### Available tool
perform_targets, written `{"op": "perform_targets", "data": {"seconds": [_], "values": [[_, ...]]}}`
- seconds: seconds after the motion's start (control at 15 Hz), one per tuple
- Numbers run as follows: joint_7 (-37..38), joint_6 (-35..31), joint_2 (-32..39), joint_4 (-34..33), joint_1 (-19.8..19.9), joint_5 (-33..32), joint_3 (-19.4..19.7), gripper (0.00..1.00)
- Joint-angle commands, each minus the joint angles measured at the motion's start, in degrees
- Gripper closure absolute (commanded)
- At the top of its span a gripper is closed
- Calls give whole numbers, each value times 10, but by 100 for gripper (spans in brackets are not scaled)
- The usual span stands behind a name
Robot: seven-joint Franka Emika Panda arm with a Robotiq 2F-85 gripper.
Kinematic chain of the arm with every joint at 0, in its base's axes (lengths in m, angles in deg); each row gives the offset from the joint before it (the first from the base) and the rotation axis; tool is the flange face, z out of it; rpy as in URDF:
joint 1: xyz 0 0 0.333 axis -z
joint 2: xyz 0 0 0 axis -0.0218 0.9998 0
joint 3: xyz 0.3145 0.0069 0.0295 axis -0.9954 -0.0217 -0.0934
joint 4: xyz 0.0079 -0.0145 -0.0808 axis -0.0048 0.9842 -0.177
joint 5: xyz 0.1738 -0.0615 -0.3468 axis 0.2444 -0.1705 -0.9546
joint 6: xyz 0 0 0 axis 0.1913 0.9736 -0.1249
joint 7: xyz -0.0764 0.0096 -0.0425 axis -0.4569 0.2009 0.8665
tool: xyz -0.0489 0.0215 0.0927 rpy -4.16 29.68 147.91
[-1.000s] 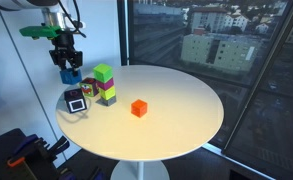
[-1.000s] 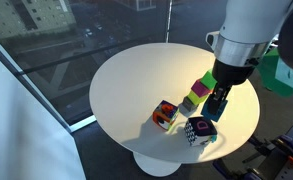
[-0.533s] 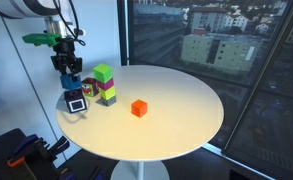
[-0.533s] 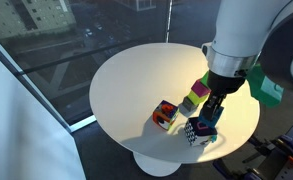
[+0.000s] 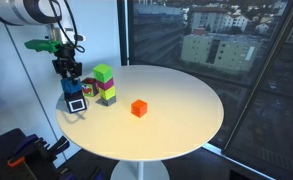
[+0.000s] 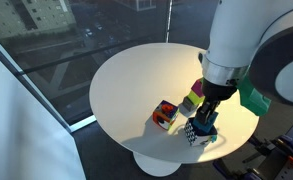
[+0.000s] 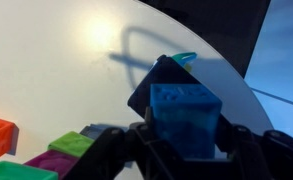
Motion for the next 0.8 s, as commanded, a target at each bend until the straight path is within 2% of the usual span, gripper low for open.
{"op": "perform_targets", "data": {"seconds": [0.0, 0.53, 0.6, 0.67, 0.73], "values": [[14, -24, 5, 7, -4, 12, 0, 70], [11, -64, 13, 20, -5, 18, 0, 70], [9, -65, 12, 21, -5, 19, 0, 52], [8, -65, 10, 21, -5, 19, 0, 21], [6, -64, 9, 21, -5, 21, 1, 22]]}}
